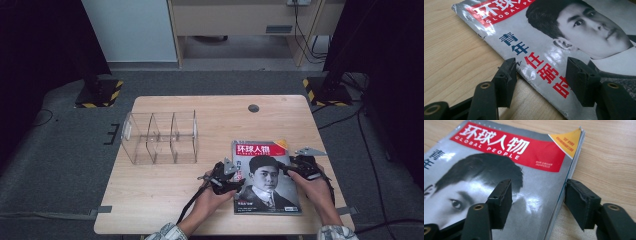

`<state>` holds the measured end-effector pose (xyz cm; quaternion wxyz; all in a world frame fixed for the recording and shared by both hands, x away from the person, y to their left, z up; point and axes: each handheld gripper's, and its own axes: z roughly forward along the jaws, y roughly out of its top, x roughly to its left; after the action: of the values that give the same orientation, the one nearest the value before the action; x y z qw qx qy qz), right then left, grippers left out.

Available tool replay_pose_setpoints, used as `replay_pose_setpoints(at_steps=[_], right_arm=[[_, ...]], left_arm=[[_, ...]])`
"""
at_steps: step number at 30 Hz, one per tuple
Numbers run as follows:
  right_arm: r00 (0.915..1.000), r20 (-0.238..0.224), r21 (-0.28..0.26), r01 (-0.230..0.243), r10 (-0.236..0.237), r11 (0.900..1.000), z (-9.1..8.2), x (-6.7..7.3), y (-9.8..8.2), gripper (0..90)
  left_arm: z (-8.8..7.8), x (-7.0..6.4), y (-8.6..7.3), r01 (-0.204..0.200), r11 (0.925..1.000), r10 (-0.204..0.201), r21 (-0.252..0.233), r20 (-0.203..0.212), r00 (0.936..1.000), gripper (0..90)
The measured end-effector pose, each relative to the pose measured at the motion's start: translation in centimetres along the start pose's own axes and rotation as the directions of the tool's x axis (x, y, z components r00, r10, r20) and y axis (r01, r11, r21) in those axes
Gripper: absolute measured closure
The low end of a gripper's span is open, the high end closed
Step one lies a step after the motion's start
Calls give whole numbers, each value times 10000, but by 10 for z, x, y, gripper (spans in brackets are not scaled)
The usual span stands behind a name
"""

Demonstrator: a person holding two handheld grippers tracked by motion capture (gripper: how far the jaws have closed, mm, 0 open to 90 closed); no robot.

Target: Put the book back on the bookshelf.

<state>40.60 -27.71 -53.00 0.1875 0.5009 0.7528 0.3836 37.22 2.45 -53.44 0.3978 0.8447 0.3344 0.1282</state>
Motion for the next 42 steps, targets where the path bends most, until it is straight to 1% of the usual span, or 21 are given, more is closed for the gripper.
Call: replay_pose_setpoints(at_steps=[3,6,9,13,14,17,18,20,21,22,23,24,25,27,30,33,34,35,37,39,42], right_arm=[[9999,-113,-184,-47,45,9998,-6,3,2,438],[9995,-286,-512,153,-168,9986,-16,10,4,473],[9987,-460,-742,178,-213,9971,-22,16,6,506],[9967,-706,-766,334,-389,9965,-27,22,6,532],[9959,-765,-653,425,-474,9970,-28,25,4,531],[9956,-702,-426,588,-617,9974,-27,27,0,529],[9958,-553,-256,720,-733,9971,-27,30,-1,500],[9957,-572,-216,717,-728,9972,-28,30,-1,485],[9949,-530,-263,849,-862,9960,-28,31,-1,484],[9940,-445,-340,989,-1004,9945,-30,34,0,502],[9940,-445,-340,989,-1004,9945,-30,34,0,502],[9933,-439,-412,1054,-1072,9936,-32,35,0,532],[9926,-569,-611,1036,-1071,9927,-37,36,1,593],[9903,-819,-774,1061,-1124,9913,-38,37,2,613],[9843,-1097,-803,1296,-1380,9883,-36,45,3,598],[9826,-943,-542,1556,-1602,9863,-31,49,2,547],[9826,-943,-542,1556,-1602,9863,-31,49,2,547],[9846,-862,-298,1500,-1521,9882,-29,48,1,515],[9869,-778,-175,1401,-1411,9900,-28,46,1,485],[9879,-693,-42,1385,-1385,9904,-25,44,0,480],[9897,-749,328,1244,-1217,9917,-18,44,-1,445]], left_arm=[[0,0,0,-3,10000,3,1,-3,10000,414],[0,0,0,1,10000,-1,-2,-26,10000,414],[0,-1,0,-14,10000,14,-15,-82,10000,415],[0,-2,0,-21,10000,21,-18,-100,9999,416],[0,-2,0,3,10000,-4,-16,-105,9999,416],[0,-2,0,32,10000,-32,-11,-111,9999,415],[0,-2,0,65,10000,-65,-2,-112,9999,415],[0,-2,0,79,10000,-79,-6,-121,9999,415],[0,-2,0,95,10000,-95,-7,-126,9999,414],[0,-2,0,102,9999,-102,-14,-131,9999,414],[0,-2,0,102,9999,-102,-14,-131,9999,414],[0,-2,0,102,9999,-102,-9,-135,9999,414],[0,-2,0,109,9999,-109,-10,-140,9998,414],[0,-2,0,148,9999,-148,0,-111,9998,414],[0,-2,0,150,9999,-150,5,-115,9998,414],[0,-2,0,147,9999,-147,4,-129,9998,413],[0,-2,0,147,9999,-147,4,-129,9998,413],[1,-2,0,161,9999,-161,2,-141,9998,413],[1,-3,0,153,9999,-153,-3,-165,9997,412],[1,-3,0,165,9999,-165,-2,-162,9997,412],[1,-3,0,192,9998,-192,-3,-176,9997,413]])
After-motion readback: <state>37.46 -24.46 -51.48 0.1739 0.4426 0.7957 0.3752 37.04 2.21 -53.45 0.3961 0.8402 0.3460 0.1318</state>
